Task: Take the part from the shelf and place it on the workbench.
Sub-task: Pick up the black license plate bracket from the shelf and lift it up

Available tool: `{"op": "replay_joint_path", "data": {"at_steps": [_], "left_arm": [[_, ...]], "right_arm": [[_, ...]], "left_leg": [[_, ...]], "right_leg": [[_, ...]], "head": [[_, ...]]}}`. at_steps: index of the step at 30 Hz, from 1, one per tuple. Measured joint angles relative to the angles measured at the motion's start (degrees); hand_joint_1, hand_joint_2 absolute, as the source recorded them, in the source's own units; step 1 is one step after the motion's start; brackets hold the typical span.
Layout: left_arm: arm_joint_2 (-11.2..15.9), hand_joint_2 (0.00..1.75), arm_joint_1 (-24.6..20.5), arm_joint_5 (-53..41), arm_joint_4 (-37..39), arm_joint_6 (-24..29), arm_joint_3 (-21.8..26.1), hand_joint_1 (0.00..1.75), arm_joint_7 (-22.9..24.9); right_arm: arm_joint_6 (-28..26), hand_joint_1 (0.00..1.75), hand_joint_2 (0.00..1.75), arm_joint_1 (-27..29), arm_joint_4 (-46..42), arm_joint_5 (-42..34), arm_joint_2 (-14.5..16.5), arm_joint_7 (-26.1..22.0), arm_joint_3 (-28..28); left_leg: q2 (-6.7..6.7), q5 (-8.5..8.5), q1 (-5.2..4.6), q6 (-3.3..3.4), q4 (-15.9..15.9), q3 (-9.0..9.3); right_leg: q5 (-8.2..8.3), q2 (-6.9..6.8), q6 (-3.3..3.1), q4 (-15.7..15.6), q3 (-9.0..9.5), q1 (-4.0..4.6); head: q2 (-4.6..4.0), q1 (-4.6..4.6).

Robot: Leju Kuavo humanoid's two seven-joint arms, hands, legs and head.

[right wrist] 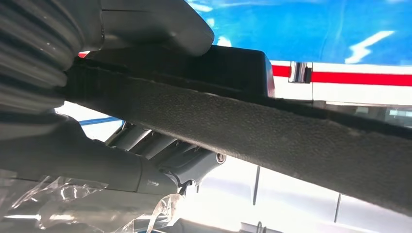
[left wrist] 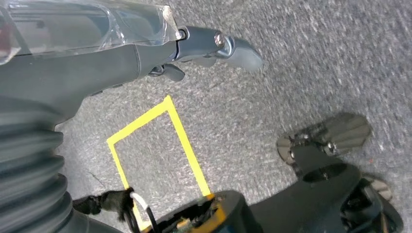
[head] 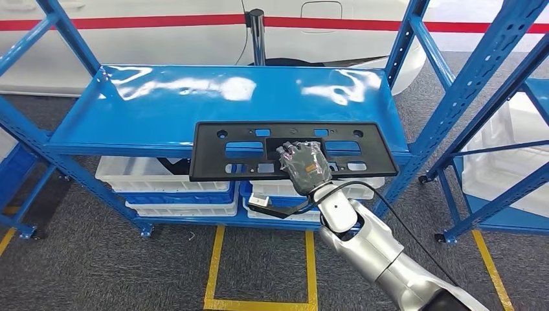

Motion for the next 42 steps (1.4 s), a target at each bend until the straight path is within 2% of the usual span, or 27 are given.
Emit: {"op": "replay_joint_path", "data": {"at_steps": [2,3,5,7,9,11,13,14,16,17,19,21,22,23,24,26,27,28,30,32,33,36,37,38,39,40,42], "left_arm": [[0.07,1.75,0.20,0.08,0.04,-0.11,0.05,0.00,-0.20],[0.10,1.75,0.22,0.14,0.07,-0.13,0.09,0.00,-0.26],[0.13,1.75,0.01,0.28,0.08,-0.17,0.21,0.00,-0.35],[0.13,1.75,-0.29,0.34,0.08,-0.20,0.34,0.00,-0.37],[0.13,1.75,-0.30,0.25,0.09,-0.28,0.40,0.00,-0.26],[0.16,1.75,-0.05,-0.01,0.11,-0.51,0.40,0.00,-0.09],[0.22,1.75,0.16,-0.28,0.14,-0.74,0.39,0.00,-0.02],[0.25,1.75,0.22,-0.36,0.15,-0.84,0.39,0.00,-0.02],[0.28,1.75,0.35,-0.44,0.17,-1.07,0.39,0.00,0.04],[0.28,1.75,0.42,-0.46,0.17,-1.19,0.39,0.00,0.09],[0.33,1.75,0.43,-0.54,0.17,-1.41,0.39,0.00,0.15],[0.40,1.75,0.24,-0.64,0.17,-1.56,0.39,0.00,0.20],[0.44,1.75,0.14,-0.74,0.17,-1.61,0.39,0.00,0.25],[0.48,1.75,0.03,-0.86,0.19,-1.64,0.39,0.00,0.34],[0.53,1.75,-0.08,-1.05,0.20,-1.70,0.39,0.00,0.52],[0.60,1.75,-0.32,-1.55,0.22,-1.81,0.37,0.00,0.86],[0.61,1.75,-0.46,-1.86,0.23,-1.86,0.33,0.00,1.07],[0.60,1.75,-0.64,-2.15,0.23,-1.89,0.27,0.00,1.20],[0.60,1.75,-1.25,-2.66,0.23,-1.90,0.09,0.00,1.64],[0.63,1.75,-1.77,-3.03,0.25,-1.88,-0.04,0.00,2.06],[0.64,1.75,-1.89,-3.17,0.25,-1.82,-0.06,0.00,2.21],[0.63,1.75,-2.47,-3.46,0.26,-1.62,-0.08,0.00,2.40],[0.62,1.75,-2.68,-3.49,0.26,-1.53,-0.09,0.00,2.47],[0.61,1.75,-2.79,-3.48,0.26,-1.40,-0.09,0.00,2.53],[0.61,1.75,-2.83,-3.46,0.26,-1.27,-0.09,0.00,2.57],[0.61,1.75,-2.84,-3.44,0.26,-1.14,-0.09,0.00,2.60],[0.61,1.75,-2.94,-3.43,0.26,-0.95,-0.09,0.00,2.61]], "right_arm": [[0.01,1.75,1.75,-0.11,0.08,-0.02,0.55,0.01,0.01],[0.01,1.75,1.75,-0.17,0.15,-0.03,0.82,0.02,0.02],[0.02,1.75,1.75,-0.22,0.37,-0.05,1.29,0.02,0.05],[0.02,1.75,1.75,-0.14,0.62,-0.08,1.52,0.03,0.08],[0.08,1.75,1.75,0.00,0.79,-0.08,1.68,0.11,0.10],[0.28,1.75,1.75,0.03,0.84,-0.04,1.91,0.34,0.11],[0.48,1.75,1.75,-0.08,0.85,0.05,2.13,0.70,0.10],[0.54,1.75,1.75,-0.13,0.85,0.10,2.22,0.87,0.10],[0.63,1.75,1.75,-0.09,0.86,0.15,2.27,1.07,0.09],[0.68,1.75,1.75,-0.02,0.86,0.16,2.27,1.09,0.09],[0.77,1.75,1.75,0.14,0.89,0.16,2.15,1.11,0.09],[0.82,1.75,1.75,0.20,0.95,0.16,2.00,1.14,0.08],[0.85,1.75,1.75,0.22,1.01,0.16,1.93,1.15,0.07],[0.89,1.75,1.75,0.25,1.08,0.17,1.87,1.15,0.07],[0.93,1.75,1.75,0.28,1.17,0.18,1.79,1.17,0.07],[1.05,1.75,1.75,0.30,1.31,0.28,1.61,1.34,0.04],[1.10,1.75,1.75,0.24,1.35,0.38,1.56,1.48,-0.02],[1.14,1.75,1.75,0.11,1.36,0.49,1.51,1.66,-0.09],[1.25,1.75,1.75,-0.22,1.38,0.65,1.35,1.97,-0.25],[1.51,1.75,1.75,-0.33,1.42,0.72,0.89,2.15,-0.40],[1.72,1.75,1.75,-0.31,1.43,0.74,0.57,2.19,-0.48],[2.32,1.75,1.75,-0.23,1.42,0.86,-0.27,2.28,-0.57],[2.53,1.75,1.75,-0.16,1.39,0.92,-0.49,2.32,-0.58],[2.77,1.75,1.75,-0.05,1.37,0.97,-0.73,2.38,-0.58],[2.97,1.75,1.75,0.09,1.34,0.99,-0.96,2.49,-0.59],[3.11,1.75,1.75,0.21,1.33,0.99,-1.18,2.63,-0.60],[3.06,1.75,1.75,0.26,1.26,0.97,-1.52,3.01,-0.72]], "left_leg": [[-0.10,-1.11,0.08,-0.65,1.07,-0.86],[-0.14,-2.98,0.17,-1.00,3.14,-1.77],[-0.10,-8.59,0.58,-1.77,11.25,-4.63],[-0.08,-11.79,0.88,-2.36,18.92,-6.42],[-0.07,-9.91,1.05,-2.63,18.51,-4.47],[-0.10,-6.57,1.15,-2.58,10.79,0.73],[-0.20,-5.69,0.89,-2.10,2.42,5.45],[-0.27,-5.81,0.69,-1.75,0.23,6.41],[-0.27,-5.36,0.57,-0.84,-0.64,5.90],[-0.22,-4.79,0.62,-0.36,-0.48,5.19],[-0.06,-3.48,0.82,0.71,-0.40,3.77],[0.00,-2.30,0.65,1.27,-0.15,2.20],[0.03,-1.73,0.57,1.33,-0.03,1.40],[0.06,-1.15,0.53,1.32,0.10,0.61],[0.09,-0.57,0.50,1.26,0.21,-0.17],[0.10,0.57,0.48,0.98,0.33,-1.45],[0.09,1.05,0.41,0.75,0.35,-1.90],[0.09,1.60,0.35,0.47,0.31,-2.22],[0.12,2.90,0.34,-0.17,0.06,-2.83],[0.09,3.24,0.39,-0.81,0.17,-3.71],[0.08,1.54,0.44,-1.11,1.60,-4.49],[0.09,-8.01,0.80,-1.81,13.05,-7.92],[0.09,-9.81,0.87,-1.97,17.30,-8.70],[0.08,-10.17,0.90,-2.07,20.29,-8.84],[0.08,-9.14,0.93,-2.07,21.29,-8.11],[0.08,-7.32,0.93,-2.03,20.12,-6.37],[0.05,-5.07,0.87,-1.86,12.34,-0.06]], "right_leg": [[0.56,-0.19,-0.52,-0.62,-0.36,-0.31],[0.91,-0.31,-0.86,-0.94,-0.65,-0.52],[1.63,-0.53,-1.25,-0.95,-1.68,-0.59],[2.41,-0.77,-1.28,-0.70,-2.82,-0.54],[3.26,-0.83,-1.11,-0.48,-3.97,-0.56],[4.14,-0.72,-0.70,-0.36,-5.01,-0.61],[5.18,-0.63,-0.11,-0.38,-5.81,-0.54],[5.79,-0.66,0.16,-0.46,-6.18,-0.51],[6.82,-0.69,0.72,-0.61,-6.95,-0.51],[6.15,-0.66,1.00,-0.10,-7.52,-0.53],[1.35,-0.58,1.45,4.45,-9.33,-0.59],[-5.13,-0.56,1.65,13.36,-11.61,-0.62],[-6.80,-0.56,1.72,17.44,-12.31,-0.62],[-6.78,-0.56,1.73,19.80,-12.19,-0.62],[-5.44,-0.56,1.65,20.05,-11.12,-0.62],[-1.99,-0.54,1.22,14.22,-5.85,-0.60],[-1.54,-0.52,0.94,9.31,-2.34,-0.46],[-1.87,-0.50,0.68,4.60,0.71,-0.33],[-2.72,-0.45,0.28,-0.38,3.30,0.03],[-1.81,-0.59,-0.19,-0.69,2.37,-0.17],[-1.17,-0.70,-0.57,-0.67,1.66,-0.31],[0.98,-0.89,-1.34,-0.39,-1.06,-0.30],[1.71,-0.89,-1.33,-0.32,-1.99,-0.20],[2.45,-0.88,-1.28,-0.29,-2.92,-0.11],[3.18,-0.80,-1.19,-0.26,-3.82,-0.08],[3.92,-0.76,-1.07,-0.25,-4.71,-0.09],[5.33,-0.65,-0.66,-0.22,-6.24,-0.14]], "head": [[-0.01,-0.01],[-0.01,-0.02],[-0.01,-0.03],[-0.02,-0.02],[-0.01,-0.02],[0.00,-0.02],[-0.01,-0.02],[-0.01,-0.02],[-0.01,-0.02],[0.00,-0.01],[0.00,-0.01],[0.00,0.00],[0.00,0.01],[0.00,0.01],[0.00,0.02],[0.00,0.02],[0.00,0.02],[0.00,0.02],[0.00,0.02],[-0.01,0.02],[-0.01,0.01],[-0.02,-0.01],[-0.02,-0.01],[-0.02,-0.01],[-0.02,0.01],[-0.02,0.01],[-0.01,0.01]]}}
